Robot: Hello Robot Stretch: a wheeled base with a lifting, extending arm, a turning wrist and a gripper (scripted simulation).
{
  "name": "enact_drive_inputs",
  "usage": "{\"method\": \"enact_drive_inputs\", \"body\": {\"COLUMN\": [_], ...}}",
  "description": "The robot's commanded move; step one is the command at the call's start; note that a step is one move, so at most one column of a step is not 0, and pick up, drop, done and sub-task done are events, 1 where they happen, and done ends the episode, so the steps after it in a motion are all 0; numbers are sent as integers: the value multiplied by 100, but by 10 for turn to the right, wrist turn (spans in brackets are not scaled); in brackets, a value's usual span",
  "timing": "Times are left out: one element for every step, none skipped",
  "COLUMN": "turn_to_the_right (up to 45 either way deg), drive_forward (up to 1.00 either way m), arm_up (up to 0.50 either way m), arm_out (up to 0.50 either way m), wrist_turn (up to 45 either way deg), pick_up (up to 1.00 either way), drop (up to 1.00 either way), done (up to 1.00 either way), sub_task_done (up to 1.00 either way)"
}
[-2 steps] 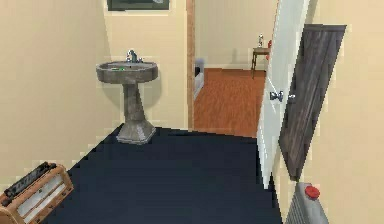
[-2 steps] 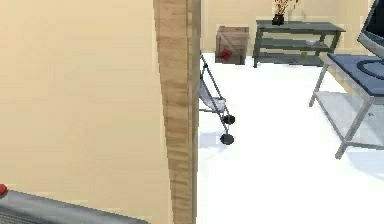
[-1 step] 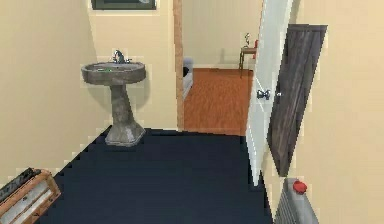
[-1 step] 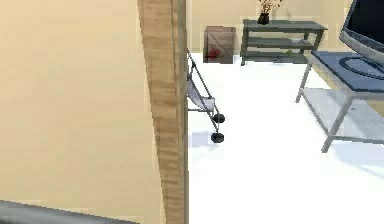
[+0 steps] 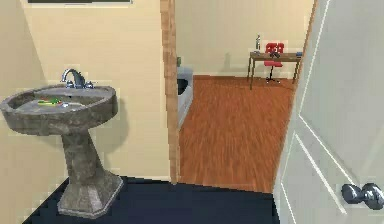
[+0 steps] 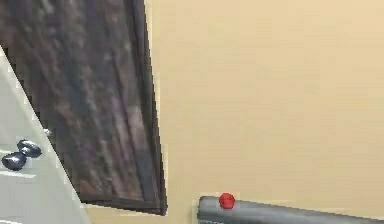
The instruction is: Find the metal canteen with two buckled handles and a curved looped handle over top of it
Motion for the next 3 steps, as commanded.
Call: {"method": "enact_drive_inputs", "body": {"turn_to_the_right": [0,60,0], "drive_forward": [55,0,15], "arm_up": [0,0,0], "arm_out": [0,0,0], "wrist_turn": [0,0,0], "pick_up": [0,0,0], "drop": [0,0,0], "done": [0,0,0], "sub_task_done": [0,0,0]}}
